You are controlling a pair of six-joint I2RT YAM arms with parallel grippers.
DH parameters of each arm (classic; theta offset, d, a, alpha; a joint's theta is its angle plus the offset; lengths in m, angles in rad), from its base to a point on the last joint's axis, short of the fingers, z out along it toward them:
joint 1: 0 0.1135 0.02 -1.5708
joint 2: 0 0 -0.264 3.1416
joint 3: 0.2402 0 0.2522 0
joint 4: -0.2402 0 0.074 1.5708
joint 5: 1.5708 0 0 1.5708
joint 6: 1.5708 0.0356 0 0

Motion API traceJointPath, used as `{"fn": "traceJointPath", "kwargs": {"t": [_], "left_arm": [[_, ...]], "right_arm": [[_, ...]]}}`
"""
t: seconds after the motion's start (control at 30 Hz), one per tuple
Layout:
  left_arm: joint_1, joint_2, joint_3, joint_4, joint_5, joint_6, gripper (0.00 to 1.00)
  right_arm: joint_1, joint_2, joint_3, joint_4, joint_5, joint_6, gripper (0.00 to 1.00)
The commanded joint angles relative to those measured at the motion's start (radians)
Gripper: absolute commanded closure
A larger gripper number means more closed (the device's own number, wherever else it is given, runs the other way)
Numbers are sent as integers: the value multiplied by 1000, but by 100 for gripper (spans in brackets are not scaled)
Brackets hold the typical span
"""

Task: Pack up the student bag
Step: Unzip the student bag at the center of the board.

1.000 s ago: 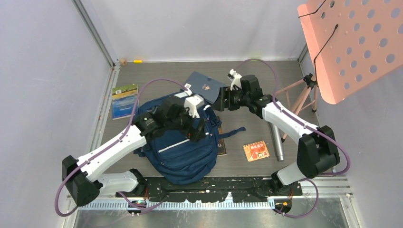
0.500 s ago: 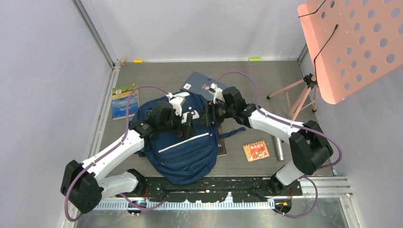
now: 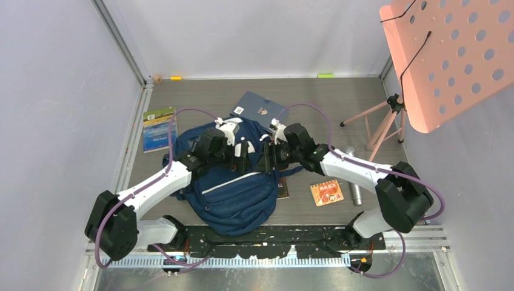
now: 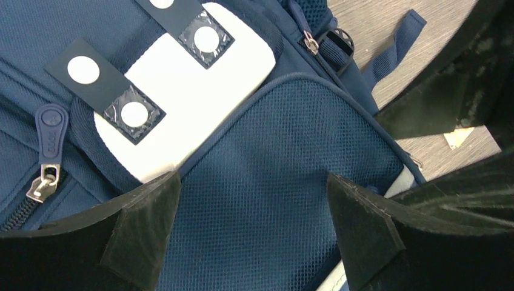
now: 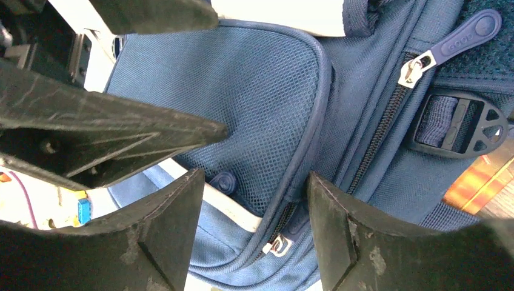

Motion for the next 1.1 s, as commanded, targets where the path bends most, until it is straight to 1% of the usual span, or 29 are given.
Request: {"fn": "traceJointPath", "kwargs": {"t": [0.0,0.1,0.27,0.4,0.53,0.7,0.73,0.8,0.83,0.87,0.9,0.97,1.07], "left_arm": [[11,39,0,79,-17,17,7],[14,55,10,70,-20,31,7],[16,81,37,70,16,38,7],[17,102,53,73,35,52,8],[16,127,83,48,24,70,9],[15,88,111,68,75,-3,12],[12,78,115,70,76,-22,12],[2,64,124,66,67,-48,13],[-3,61,130,53,58,-61,12],[-9,58,137,33,49,-77,12],[-13,56,142,18,41,-95,13],[-31,52,149,-11,23,-130,13],[-71,54,164,-33,-4,-174,10]], "right_arm": [[52,-91,-14,-48,-4,27,35],[73,-136,-23,-119,4,3,39],[77,-195,-68,-131,-11,-26,43],[78,-192,-99,-97,-41,-49,44],[78,-169,-145,6,-41,-72,43],[78,-93,-111,38,-17,-98,39],[78,-84,-103,65,-15,-94,40],[78,-59,-73,75,-7,-79,50],[79,-47,-53,74,-1,-73,63],[80,-46,-43,71,2,-62,72],[82,-49,-32,71,12,-57,86],[97,-71,-25,70,41,-52,97],[122,-122,-21,65,83,-55,99]]}}
